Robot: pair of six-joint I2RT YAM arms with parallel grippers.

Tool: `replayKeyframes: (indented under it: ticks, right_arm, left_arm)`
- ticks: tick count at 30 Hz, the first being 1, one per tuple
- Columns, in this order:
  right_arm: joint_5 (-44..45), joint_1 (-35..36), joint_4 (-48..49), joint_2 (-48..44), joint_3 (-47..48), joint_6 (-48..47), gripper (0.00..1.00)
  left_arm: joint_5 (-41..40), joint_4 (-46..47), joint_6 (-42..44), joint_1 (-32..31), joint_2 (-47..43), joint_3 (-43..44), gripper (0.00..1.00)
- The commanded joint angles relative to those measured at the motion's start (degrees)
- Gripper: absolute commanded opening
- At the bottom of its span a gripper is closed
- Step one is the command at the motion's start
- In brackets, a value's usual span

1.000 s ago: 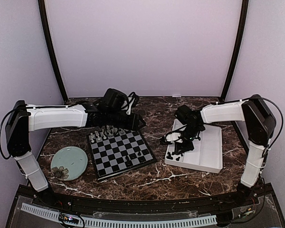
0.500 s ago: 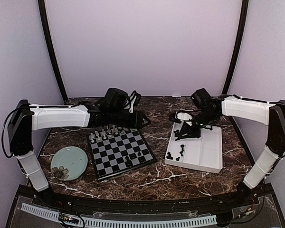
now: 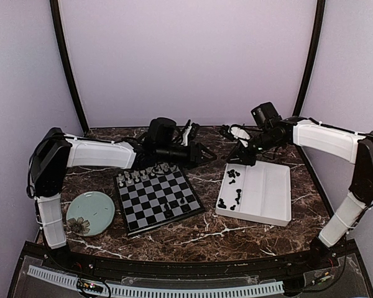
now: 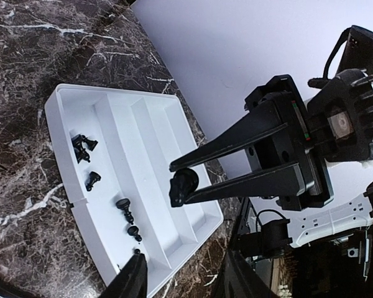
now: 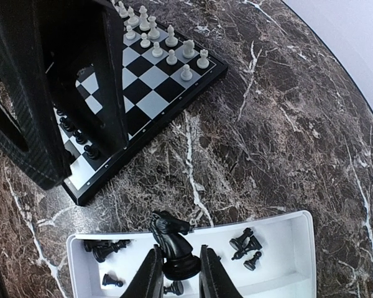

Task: Set up the chess pieces on the board
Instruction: Pass from the right arm to the left

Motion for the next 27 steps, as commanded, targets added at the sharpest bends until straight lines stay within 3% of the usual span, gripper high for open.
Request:
replayKeyframes:
  ticks: [1, 17, 27]
  right_arm:
    - [-2.39, 0.42, 1.99, -0.49, 1.92, 2.00, 0.21]
    - [-3.29, 1.93, 0.71, -0.36, 3.07, 1.03, 0.21]
    - [-3.00, 2.55, 0.57, 0.04, 3.47, 0.86, 0.22]
  left_arm:
    - [3.62, 4.67, -4.37, 0.19, 0.52, 2.78, 0.44]
    - [6.46, 8.52, -9.20, 0.23, 5.73, 6.26, 0.35]
    - [7.77, 11.01, -10.16, 0.53, 6.39, 6.11, 0.14]
